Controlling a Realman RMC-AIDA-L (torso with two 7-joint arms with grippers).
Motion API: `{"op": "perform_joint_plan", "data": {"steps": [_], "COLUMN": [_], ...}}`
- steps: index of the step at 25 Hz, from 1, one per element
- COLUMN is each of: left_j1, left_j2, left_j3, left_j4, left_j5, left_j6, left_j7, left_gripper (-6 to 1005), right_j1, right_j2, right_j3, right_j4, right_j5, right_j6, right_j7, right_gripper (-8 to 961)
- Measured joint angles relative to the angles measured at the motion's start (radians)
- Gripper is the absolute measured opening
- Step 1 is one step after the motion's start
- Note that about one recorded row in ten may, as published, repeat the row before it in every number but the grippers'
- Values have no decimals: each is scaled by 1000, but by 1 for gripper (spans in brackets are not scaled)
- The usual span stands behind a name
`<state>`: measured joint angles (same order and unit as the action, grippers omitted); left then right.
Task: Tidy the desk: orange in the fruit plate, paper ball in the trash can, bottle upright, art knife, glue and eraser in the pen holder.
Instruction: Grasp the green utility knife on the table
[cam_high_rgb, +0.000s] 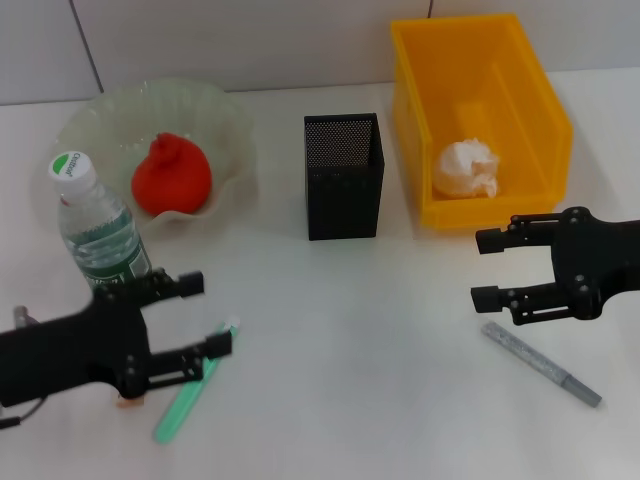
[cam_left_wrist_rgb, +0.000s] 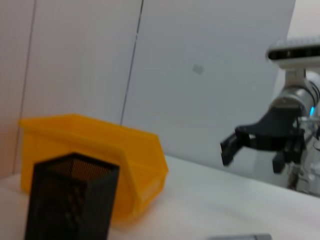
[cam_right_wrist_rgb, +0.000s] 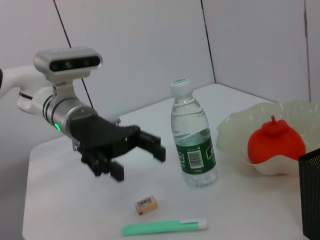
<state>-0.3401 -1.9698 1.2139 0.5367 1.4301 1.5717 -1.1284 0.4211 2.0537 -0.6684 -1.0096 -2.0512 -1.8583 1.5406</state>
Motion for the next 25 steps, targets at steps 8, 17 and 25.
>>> {"op": "perform_joint_plan", "data": {"steps": [8,17,25], "left_j1": [31,104,127], "left_j2": [-33,-68,-97], "left_j3": [-4,-7,-10], "left_j4": [64,222,438], "left_j5": [73,155,343], "left_j6": [-21,-51,-168], "left_j7": [-36,-111,-378], "left_gripper": [800,800,800], "right_j1": [17,19,15], "right_j2": [-1,4,9], "right_j3": [-6,-1,0], "right_j4": [-5,-16,-15], "right_j5": [-1,-1,0], "right_j6": [1,4,5], "right_j7": [27,29,29], "right_gripper": [765,764,765]}}
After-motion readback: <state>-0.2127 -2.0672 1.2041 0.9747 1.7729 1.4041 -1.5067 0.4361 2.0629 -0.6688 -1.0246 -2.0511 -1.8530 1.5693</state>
